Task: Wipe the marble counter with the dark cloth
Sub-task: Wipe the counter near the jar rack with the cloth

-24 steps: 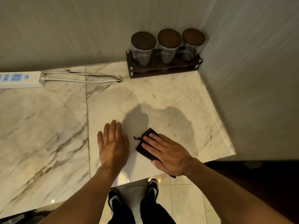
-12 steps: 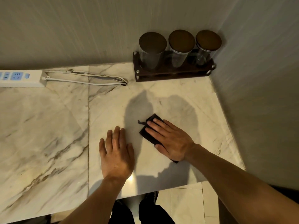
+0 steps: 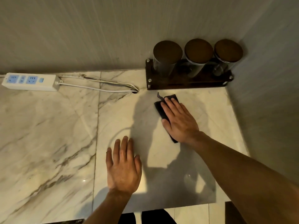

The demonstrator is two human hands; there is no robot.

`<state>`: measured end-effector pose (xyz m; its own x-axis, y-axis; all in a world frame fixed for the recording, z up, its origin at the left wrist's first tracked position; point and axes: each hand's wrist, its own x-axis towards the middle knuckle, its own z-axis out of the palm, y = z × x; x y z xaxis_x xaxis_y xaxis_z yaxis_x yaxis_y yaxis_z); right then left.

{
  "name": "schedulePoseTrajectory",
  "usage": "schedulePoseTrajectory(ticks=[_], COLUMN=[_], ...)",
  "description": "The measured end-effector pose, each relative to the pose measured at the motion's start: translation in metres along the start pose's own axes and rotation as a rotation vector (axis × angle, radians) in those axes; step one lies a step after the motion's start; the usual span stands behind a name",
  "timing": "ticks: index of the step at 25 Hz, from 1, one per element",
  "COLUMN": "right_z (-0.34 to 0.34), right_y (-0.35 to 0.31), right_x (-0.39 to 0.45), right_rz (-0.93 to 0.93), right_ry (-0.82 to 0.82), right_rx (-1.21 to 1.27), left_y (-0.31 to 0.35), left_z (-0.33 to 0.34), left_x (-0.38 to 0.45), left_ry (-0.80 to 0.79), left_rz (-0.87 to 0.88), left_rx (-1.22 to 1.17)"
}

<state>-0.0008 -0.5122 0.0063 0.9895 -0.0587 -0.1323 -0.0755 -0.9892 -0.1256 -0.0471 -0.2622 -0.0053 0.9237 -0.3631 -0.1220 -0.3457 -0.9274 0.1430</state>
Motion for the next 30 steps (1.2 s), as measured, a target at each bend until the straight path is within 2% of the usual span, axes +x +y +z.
schedulePoseTrajectory(ticks=[4,11,17,30], right_z=[-0.002,0.005,0.009,0.021], right_y=[-0.004,-0.023,-0.030,-0.054], right_x=[0.024,0.036,0.023,-0.040], right_rz=[0.254,0.696,0.803,0.844], right_ry=[0.006,0.147,0.182,0.187], right_rx=[0.063,0.207,0.257,0.257], left_y=[0.000,0.000,-0.001,-0.004], left_z=[0.000,-0.001,0.001,-0.002], left_x=[0.001,0.001,0.002,-0.002], left_ry=[-0.014,0.002,0.025,0.084], left_rz=[-0.002,-0.003,0.008,0.051], left_rx=[0.004,-0.009,-0.024,-0.094])
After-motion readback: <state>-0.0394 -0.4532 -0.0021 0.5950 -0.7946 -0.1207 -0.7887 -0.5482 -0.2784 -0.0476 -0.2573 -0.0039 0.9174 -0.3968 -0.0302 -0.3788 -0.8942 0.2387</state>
